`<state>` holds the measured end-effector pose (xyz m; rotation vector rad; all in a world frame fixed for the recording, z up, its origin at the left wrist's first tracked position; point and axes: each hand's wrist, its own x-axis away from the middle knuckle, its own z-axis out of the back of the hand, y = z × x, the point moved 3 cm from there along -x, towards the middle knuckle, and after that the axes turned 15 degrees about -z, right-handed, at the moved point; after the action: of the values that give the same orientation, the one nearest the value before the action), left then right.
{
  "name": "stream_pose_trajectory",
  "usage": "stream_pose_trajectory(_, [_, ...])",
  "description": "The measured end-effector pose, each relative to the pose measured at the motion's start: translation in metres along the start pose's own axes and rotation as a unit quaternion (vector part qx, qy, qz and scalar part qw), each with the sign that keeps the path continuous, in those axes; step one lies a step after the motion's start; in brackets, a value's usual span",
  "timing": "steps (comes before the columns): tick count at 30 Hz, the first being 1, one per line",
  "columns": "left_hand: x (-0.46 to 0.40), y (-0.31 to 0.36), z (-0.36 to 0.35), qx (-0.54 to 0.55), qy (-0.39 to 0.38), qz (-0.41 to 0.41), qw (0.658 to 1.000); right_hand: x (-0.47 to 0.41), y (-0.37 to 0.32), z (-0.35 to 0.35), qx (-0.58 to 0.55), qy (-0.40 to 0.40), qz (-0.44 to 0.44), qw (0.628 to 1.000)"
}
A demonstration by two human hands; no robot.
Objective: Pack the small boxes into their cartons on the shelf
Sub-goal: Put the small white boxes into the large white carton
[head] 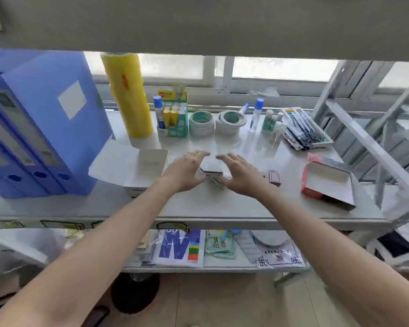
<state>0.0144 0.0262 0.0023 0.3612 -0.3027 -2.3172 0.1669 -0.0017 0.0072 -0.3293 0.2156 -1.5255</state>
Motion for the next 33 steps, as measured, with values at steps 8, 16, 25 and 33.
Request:
stream_pose_trajectory(8, [-0.022, -0.027, -0.03, -0.013, -0.041, -0.032, 0.999, -0.027, 0.01, -0.033, -0.058, -0.008, -0.065, 0.996])
stream_pose_trajectory(16, [-0.031, -0.034, -0.042, -0.021, -0.011, -0.034, 0.999, -0.041, 0.012, -0.049, -0.112, 0.004, -0.072, 0.991])
stream_pose_trajectory(25, [-0.021, -0.041, -0.031, 0.146, 0.046, -0.037, 0.987, -0.039, 0.021, -0.031, -0.293, 0.021, -0.085, 0.952])
stream_pose_trajectory(33, [-0.015, -0.027, -0.031, 0.491, 0.122, 0.139, 0.851, -0.037, 0.019, -0.017, -0.435, 0.015, -0.123, 0.892])
